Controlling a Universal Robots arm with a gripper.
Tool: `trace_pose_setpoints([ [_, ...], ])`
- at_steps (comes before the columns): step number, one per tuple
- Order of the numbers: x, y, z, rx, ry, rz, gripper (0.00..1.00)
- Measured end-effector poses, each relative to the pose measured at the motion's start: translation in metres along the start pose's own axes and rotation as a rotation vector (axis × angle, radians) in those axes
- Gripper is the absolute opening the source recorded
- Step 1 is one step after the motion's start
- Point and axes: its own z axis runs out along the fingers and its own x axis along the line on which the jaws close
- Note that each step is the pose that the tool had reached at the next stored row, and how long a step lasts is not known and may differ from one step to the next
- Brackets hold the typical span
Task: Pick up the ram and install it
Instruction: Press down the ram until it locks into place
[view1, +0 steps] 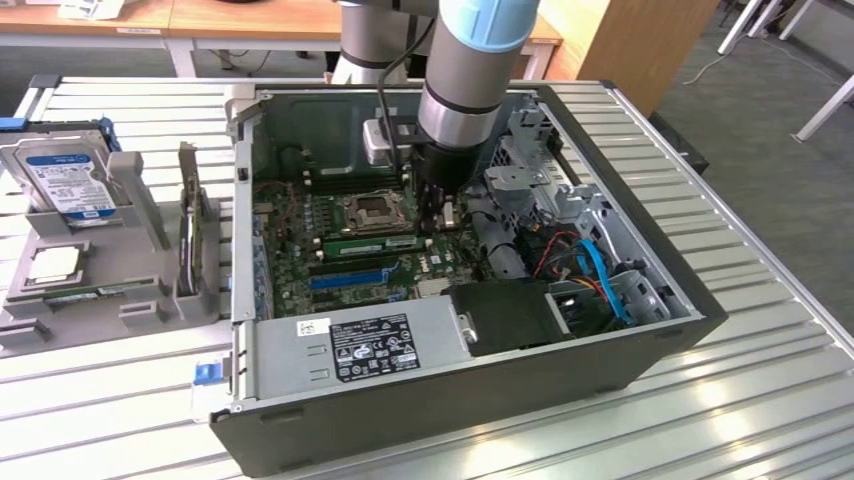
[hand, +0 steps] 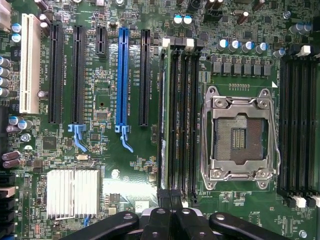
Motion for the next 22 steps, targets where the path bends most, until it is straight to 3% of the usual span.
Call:
trace_pose_setpoints([
  [18,0.0002,0.0,0.0016,0.0012,0.0002,0.0,0.1],
  [22,-0.0004,0.0001,-0.0052,0.0009,0.0002,0.0,0.1],
])
